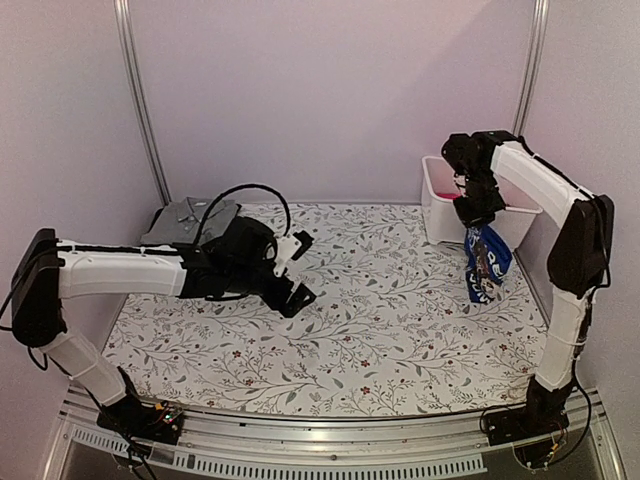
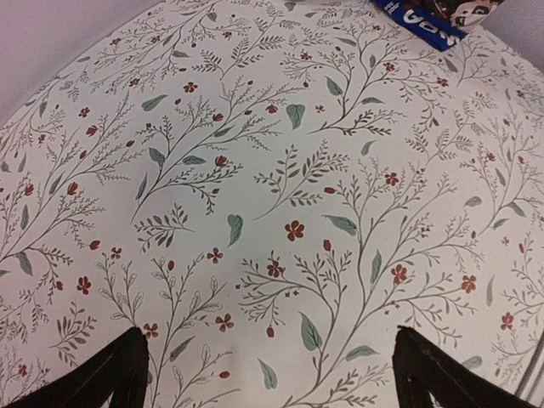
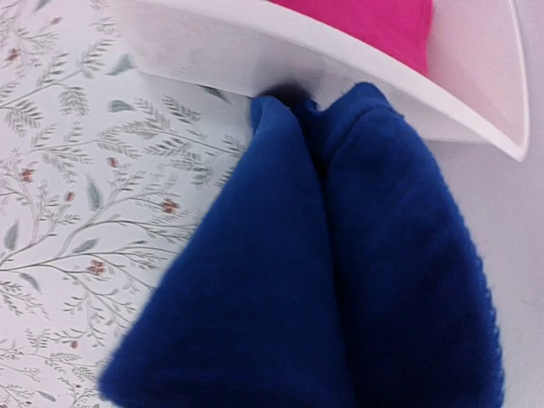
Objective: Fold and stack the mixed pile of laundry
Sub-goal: Turn over the square-folded T-shirt at the center of the board.
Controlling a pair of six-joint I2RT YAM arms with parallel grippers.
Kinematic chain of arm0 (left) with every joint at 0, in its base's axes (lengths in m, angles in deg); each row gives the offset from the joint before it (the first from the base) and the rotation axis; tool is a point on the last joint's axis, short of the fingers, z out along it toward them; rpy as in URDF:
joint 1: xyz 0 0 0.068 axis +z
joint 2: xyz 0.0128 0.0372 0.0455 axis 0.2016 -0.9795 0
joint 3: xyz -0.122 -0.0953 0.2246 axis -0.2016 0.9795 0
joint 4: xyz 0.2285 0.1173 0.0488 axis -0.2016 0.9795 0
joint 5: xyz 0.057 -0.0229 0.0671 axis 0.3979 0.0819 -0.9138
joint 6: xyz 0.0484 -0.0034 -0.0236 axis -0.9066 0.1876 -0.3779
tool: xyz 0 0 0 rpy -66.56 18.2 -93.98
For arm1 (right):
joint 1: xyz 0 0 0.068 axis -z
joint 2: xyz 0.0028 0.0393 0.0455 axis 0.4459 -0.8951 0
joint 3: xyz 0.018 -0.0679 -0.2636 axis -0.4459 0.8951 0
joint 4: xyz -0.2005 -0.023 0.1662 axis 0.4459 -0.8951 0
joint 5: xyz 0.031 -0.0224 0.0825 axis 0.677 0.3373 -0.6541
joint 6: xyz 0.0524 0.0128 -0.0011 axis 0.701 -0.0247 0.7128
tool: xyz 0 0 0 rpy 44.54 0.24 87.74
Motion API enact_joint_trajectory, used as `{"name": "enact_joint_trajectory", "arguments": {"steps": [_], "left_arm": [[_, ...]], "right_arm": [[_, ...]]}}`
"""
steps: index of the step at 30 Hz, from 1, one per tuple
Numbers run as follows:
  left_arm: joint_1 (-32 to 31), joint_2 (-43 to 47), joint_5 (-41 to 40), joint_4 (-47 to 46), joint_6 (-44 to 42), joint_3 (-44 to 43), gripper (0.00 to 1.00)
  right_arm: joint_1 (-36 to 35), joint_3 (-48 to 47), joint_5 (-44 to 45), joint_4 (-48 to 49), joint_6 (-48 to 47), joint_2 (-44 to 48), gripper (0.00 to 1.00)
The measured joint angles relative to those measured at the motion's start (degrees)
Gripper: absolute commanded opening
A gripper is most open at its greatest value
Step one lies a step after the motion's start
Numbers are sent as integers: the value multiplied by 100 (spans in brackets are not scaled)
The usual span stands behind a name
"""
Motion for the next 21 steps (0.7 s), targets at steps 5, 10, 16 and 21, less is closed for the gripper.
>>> {"name": "enact_joint_trajectory", "arguments": {"steps": [5,10,16,21], "left_arm": [[127,151,-4,81,26,192,100],[374,472,20,98,201,455,100],[772,1104,203,46,542,992,100],[1012,1475,398,4,804,1303,100]], "right_arm": [[-1521,-1440,-426,61,31,-1508,0],[-2549,-2092,-1373,157,243,-2800,0],[-3060,-2264,-2496,361,575,-3633,0],[-3093,-2323,-3971,933,844,-3630,43]]}}
